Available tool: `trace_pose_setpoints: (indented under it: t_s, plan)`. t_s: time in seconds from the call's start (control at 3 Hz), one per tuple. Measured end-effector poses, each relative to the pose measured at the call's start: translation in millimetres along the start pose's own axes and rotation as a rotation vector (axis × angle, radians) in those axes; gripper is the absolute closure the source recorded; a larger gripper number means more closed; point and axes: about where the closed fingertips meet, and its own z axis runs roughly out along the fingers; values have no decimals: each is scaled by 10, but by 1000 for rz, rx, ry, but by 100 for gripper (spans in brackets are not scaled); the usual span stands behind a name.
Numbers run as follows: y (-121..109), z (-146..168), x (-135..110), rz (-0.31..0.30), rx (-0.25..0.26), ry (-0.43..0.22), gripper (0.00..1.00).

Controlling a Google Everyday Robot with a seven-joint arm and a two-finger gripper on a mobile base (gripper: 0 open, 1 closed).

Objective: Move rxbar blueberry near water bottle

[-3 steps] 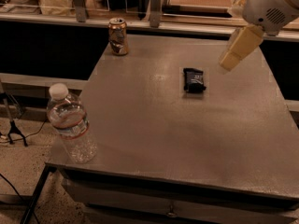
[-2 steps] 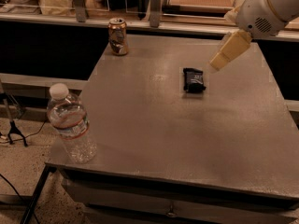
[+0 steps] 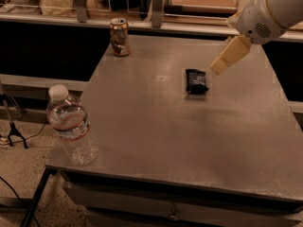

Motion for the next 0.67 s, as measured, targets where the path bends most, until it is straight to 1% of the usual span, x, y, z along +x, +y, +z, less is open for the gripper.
trace_pose_setpoints:
  t_s: [0.33,0.67]
  plan:
    - [6,192,145,68,-19,-25,0]
    - [12,472,378,171,-43,-75,0]
